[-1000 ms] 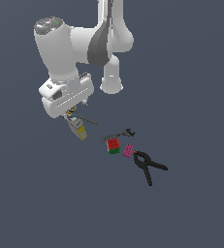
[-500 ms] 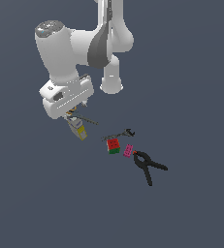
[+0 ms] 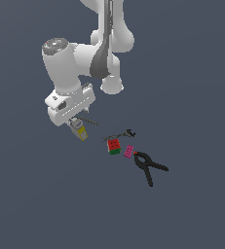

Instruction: Pick up a designated object from a clutter of objects.

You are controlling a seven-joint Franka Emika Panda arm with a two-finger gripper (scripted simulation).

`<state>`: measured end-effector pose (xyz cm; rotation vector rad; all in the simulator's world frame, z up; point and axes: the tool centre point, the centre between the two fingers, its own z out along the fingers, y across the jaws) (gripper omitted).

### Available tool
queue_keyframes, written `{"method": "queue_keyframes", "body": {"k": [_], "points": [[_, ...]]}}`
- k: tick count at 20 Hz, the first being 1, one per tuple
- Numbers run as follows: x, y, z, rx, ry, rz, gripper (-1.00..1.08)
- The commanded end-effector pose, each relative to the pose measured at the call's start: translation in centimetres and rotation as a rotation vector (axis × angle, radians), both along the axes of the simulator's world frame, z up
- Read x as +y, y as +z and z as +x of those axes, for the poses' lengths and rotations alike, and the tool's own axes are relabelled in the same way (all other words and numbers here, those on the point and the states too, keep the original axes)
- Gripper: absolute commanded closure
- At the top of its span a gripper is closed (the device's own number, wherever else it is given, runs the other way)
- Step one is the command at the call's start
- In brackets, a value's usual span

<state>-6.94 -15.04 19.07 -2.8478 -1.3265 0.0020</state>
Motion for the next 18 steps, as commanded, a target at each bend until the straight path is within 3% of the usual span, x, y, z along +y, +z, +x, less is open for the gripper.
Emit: {"method": "queue_keyframes", "body": {"k": [1, 3, 4, 18], "points": [[-0.02, -0.54, 0.04, -0.001, 0.0, 0.0, -0.92], [-0.01, -0.66, 0.06, -0.001, 0.001, 0.0, -0.92], [-0.01, -0.66, 0.06, -0.001, 0.001, 0.0, 1.08], [0.2, -0.12, 0.21, -0.004, 0.002, -0.001, 1.08]]}}
